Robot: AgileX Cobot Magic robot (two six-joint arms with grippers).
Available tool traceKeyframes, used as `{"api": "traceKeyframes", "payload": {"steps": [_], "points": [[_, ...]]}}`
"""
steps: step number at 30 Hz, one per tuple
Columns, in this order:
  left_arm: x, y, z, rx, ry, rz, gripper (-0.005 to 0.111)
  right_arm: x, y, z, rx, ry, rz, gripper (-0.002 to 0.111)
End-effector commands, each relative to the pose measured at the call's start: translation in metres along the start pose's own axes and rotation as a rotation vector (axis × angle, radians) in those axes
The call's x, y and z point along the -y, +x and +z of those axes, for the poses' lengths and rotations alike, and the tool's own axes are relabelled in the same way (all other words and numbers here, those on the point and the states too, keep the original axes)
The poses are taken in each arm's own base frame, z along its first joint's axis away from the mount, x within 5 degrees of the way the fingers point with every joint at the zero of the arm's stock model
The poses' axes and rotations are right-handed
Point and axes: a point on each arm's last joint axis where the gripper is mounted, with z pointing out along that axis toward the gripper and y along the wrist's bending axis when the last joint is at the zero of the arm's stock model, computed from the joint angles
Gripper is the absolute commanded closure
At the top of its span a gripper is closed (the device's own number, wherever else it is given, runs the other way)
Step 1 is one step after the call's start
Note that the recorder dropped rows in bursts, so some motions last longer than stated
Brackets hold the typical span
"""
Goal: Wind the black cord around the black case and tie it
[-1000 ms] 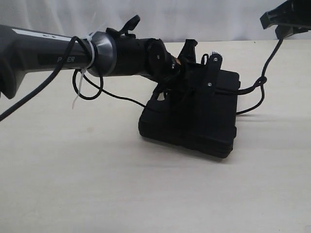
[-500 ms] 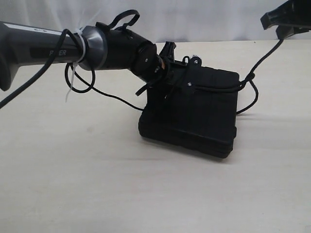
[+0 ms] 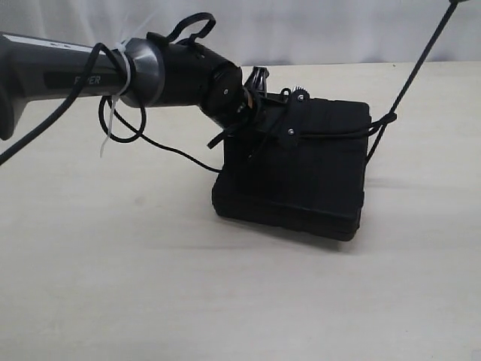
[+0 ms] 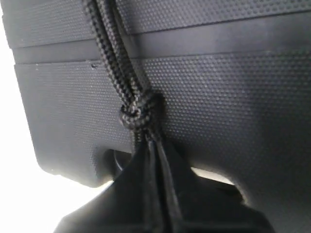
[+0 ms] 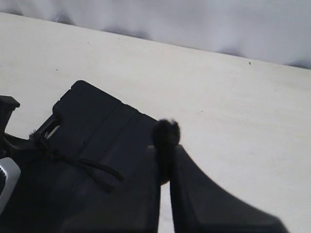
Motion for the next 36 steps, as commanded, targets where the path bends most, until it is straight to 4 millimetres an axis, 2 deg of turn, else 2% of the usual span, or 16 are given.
{"api": "traceKeyframes", "payload": {"steps": [1,6,11,16,18,21,24,26,29,33,36], "points": [[0.004,0.002,-0.002,-0.018,0.047,-0.010,0.107,0.001,-0.008,-0.023,0.105,0.023,-0.015,0.104],[0.006,0.009,-0.003,-0.092,0.076,0.063,0.107,0.001,-0.007,-0.023,0.101,0.032,-0.023,0.104],[-0.012,0.009,-0.017,-0.116,-0.067,-0.021,0.107,0.003,-0.007,-0.023,0.095,0.051,-0.034,0.104],[-0.017,0.015,-0.023,-0.123,-0.083,-0.037,0.107,0.009,-0.004,-0.023,0.070,0.119,-0.002,0.104],[-0.020,0.012,-0.025,-0.088,-0.111,-0.105,0.107,0.008,-0.003,-0.022,0.067,0.101,0.015,0.104],[-0.032,-0.008,-0.035,0.102,-0.218,-0.314,0.107,0.006,0.001,-0.015,0.066,0.082,0.028,0.104],[-0.044,-0.027,-0.043,0.319,-0.326,-0.633,0.107,0.005,0.007,-0.009,0.048,0.079,0.029,0.104],[-0.045,-0.037,-0.043,0.390,-0.356,-0.759,0.107,0.005,0.008,-0.009,0.049,0.078,0.030,0.104],[-0.036,-0.057,-0.035,0.422,-0.368,-0.737,0.107,0.003,0.007,-0.008,0.055,0.060,0.048,0.104],[-0.014,-0.092,-0.020,0.438,-0.383,-0.508,0.107,0.002,0.008,-0.008,0.050,0.050,0.050,0.104],[0.002,-0.114,-0.005,0.463,-0.384,-0.420,0.107,0.002,0.008,-0.008,0.048,0.050,0.050,0.104]]}}
